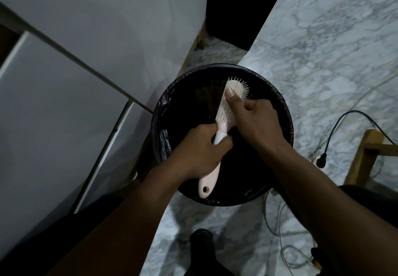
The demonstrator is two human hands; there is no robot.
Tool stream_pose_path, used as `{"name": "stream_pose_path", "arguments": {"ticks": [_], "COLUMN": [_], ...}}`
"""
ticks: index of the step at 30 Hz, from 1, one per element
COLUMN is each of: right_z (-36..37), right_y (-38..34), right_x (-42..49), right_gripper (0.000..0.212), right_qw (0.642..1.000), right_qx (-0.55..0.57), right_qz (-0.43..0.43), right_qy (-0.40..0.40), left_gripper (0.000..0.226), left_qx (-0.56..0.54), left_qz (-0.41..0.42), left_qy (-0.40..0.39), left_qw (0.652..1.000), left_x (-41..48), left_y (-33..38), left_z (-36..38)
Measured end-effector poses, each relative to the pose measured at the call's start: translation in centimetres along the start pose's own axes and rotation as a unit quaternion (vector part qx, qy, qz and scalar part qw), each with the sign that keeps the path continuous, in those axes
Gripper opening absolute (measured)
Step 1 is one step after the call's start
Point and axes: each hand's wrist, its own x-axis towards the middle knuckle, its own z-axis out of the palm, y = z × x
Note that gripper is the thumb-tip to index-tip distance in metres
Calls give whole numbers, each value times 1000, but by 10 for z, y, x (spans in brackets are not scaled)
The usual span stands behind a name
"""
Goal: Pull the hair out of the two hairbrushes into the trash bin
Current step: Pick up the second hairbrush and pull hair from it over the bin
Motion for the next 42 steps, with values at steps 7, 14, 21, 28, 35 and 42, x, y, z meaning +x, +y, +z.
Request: {"name": "stream_pose_path", "arguments": {"ticks": [7,14,21,28,35,42], "right_z": [-4,-4,-5,-2,3,-1], "right_y": [7,-5,-6,-1,5,0], "right_x": [5,8,-7,-2,2,5], "right_gripper": [62,50,68,68,64,38], "right_qw": [995,894,995,993,991,962], "right_qx": [76,392,62,-63,100,263], "right_qz": [-44,204,40,-87,-35,59], "right_qy": [-52,-76,-64,-54,-87,-32], "left_gripper": [31,31,27,24,28,32], "left_qx": [-49,-81,17,55,5,10], "left_qz": [5,-21,-1,16,14,3], "left_qy": [-21,2,43,46,41,55], "left_qw": [999,996,999,997,999,998], "left_x": [1,3,1,-1,2,4], "left_y": [5,7,5,5,3,-1], "left_z": [-5,-9,-7,-7,-10,-8]}}
